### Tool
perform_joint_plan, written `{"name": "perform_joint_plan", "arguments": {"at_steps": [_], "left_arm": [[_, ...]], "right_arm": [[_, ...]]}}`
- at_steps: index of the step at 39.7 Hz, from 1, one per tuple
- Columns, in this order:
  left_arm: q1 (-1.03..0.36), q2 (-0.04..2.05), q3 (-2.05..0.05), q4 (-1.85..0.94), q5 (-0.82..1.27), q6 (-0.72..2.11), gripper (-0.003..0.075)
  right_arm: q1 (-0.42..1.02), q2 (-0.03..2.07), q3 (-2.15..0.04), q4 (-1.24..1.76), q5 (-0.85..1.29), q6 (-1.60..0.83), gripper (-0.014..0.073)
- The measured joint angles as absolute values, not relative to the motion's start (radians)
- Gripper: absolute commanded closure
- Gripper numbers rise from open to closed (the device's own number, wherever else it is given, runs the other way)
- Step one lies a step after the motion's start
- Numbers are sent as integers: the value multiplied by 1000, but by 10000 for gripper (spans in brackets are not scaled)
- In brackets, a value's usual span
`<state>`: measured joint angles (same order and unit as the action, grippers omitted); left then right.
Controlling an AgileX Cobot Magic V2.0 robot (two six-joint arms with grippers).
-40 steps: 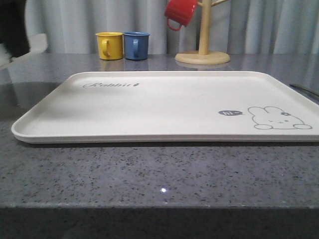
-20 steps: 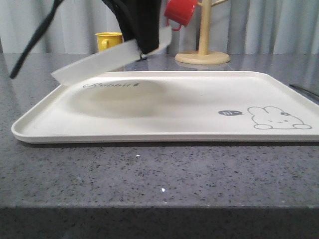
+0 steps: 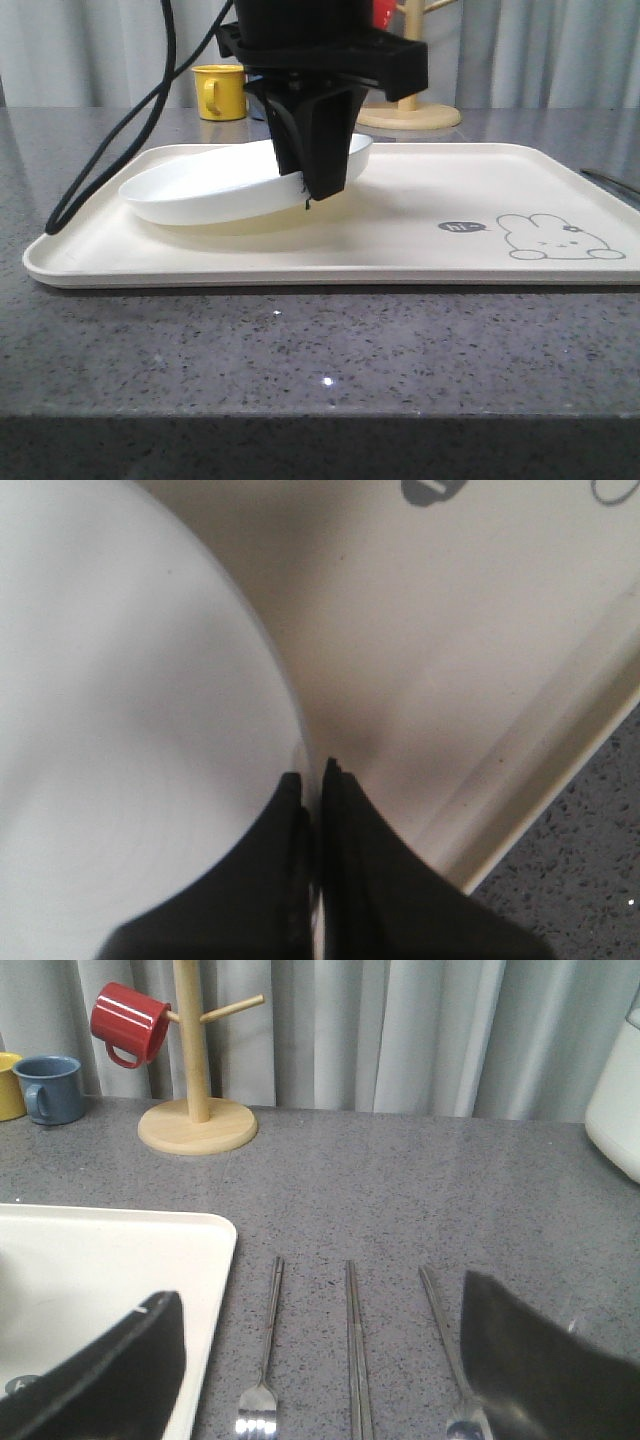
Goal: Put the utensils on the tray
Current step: 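Lower the white plate onto the tray with the left gripper, then release the plate and raise the left gripper away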
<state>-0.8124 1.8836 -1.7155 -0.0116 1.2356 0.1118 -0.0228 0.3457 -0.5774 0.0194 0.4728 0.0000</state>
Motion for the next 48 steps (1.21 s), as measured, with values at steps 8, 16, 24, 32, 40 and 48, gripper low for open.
{"name": "perform_joint_plan", "arguments": {"at_steps": [8,16,24,32,40,48], "left_arm": [[-812,1910,-1700,-32,1230,112,717],[-812,1914,-1696,-66,1230,112,470],[-812,1914,-1706,-77,1232,110,233],[-812,1900,-1766,-77,1233,108,239],[-804,1811,-1780,43,1238,108,350],[-693,1712,-1775,87,1241,108,632]], "right_arm": [[-23,346,-577,19,473,0,3],[-23,346,-577,19,473,0,3],[-23,346,-577,19,475,0,3],[-23,346,-577,19,475,0,3],[-23,346,-577,19,475,0,3],[-23,346,-577,19,475,0,3]]}}
